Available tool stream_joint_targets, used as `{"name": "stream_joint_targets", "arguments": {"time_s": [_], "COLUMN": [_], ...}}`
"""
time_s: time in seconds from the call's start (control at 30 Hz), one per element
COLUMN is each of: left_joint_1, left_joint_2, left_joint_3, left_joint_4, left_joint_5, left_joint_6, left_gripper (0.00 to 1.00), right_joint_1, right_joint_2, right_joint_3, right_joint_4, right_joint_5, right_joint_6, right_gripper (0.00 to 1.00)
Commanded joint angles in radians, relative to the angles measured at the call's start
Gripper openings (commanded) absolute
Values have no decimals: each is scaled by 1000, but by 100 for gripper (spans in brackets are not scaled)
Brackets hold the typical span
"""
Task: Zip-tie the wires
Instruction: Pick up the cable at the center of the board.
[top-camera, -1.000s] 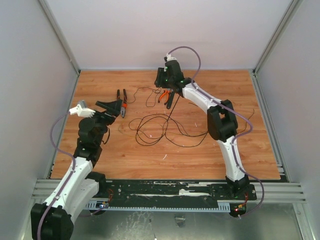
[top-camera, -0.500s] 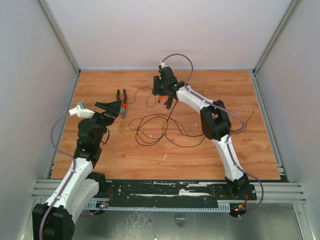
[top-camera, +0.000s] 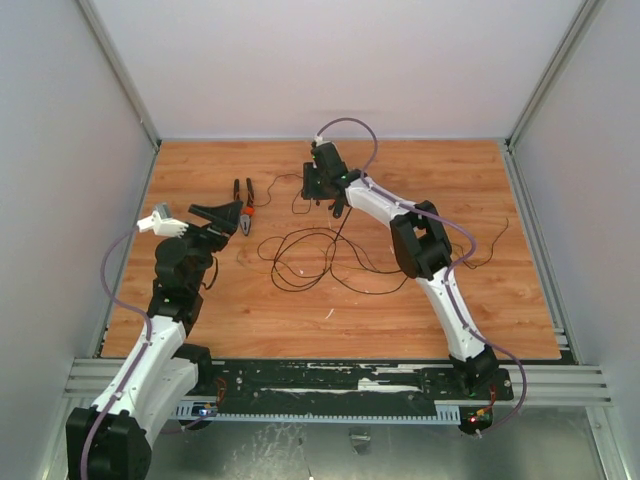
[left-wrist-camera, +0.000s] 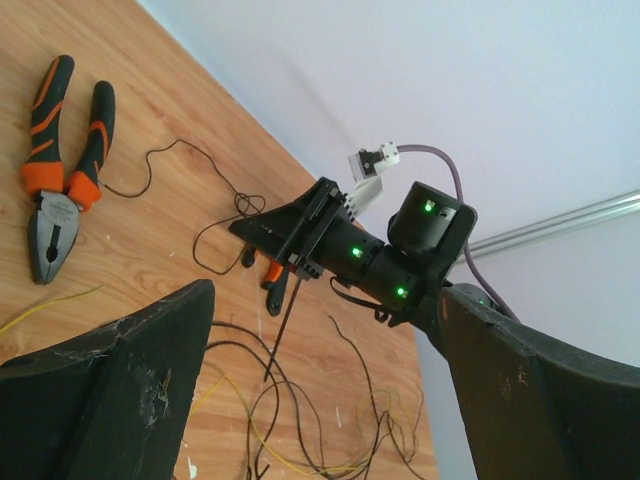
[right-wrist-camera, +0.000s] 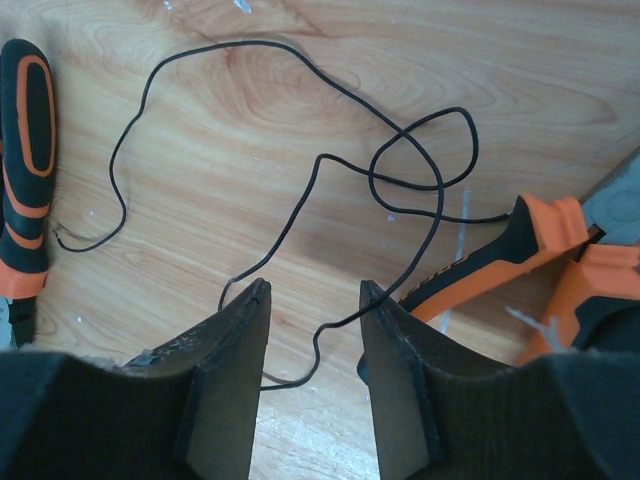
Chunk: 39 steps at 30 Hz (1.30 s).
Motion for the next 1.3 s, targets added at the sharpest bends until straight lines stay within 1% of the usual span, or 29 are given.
{"name": "stream_joint_targets", "arguments": {"time_s": [0.0, 0.03, 0.2, 0.23, 0.37, 0.67, 0.8, 0.9, 1.0, 1.13, 1.2, 1.27], "left_joint_1": [15, 16, 24, 26, 29, 37, 39, 40, 42, 42, 40, 39], "left_joint_2": [-3, -2, 5, 6, 9, 22, 25, 25, 30, 55, 70, 77], "left_joint_3": [-16, -18, -17, -17, -17, -17, -16, -10, 17, 110, 164, 206], "left_joint_4": [43, 44, 50, 50, 54, 67, 71, 82, 112, 125, 124, 130], "left_joint_5": [12, 13, 24, 24, 31, 47, 57, 78, 135, 281, 381, 450], "left_joint_6": [3, 3, 3, 3, 2, -8, -12, -8, 23, 73, 88, 85], "left_gripper": [98, 98, 98, 98, 98, 98, 98, 98, 98, 98, 98, 98], "right_joint_1": [9, 10, 9, 9, 9, 9, 10, 8, 7, 1, -4, -8], "right_joint_2": [35, 40, 21, 8, -69, -322, -456, -554, -641, -762, -848, -952], "right_joint_3": [62, 67, 92, 99, 149, 310, 297, 256, 233, 195, 103, 10], "right_joint_4": [12, 10, -11, -18, -45, -10, 40, 68, 55, -15, -25, -34], "right_joint_5": [-12, -13, 6, 20, 78, 168, 200, 206, 178, 175, 166, 134], "right_joint_6": [8, 8, -19, -31, -96, -279, -347, -391, -454, -516, -531, -542], "right_gripper": [39, 34, 3, 0, 0, 0, 0, 0, 0, 0, 0, 0]}}
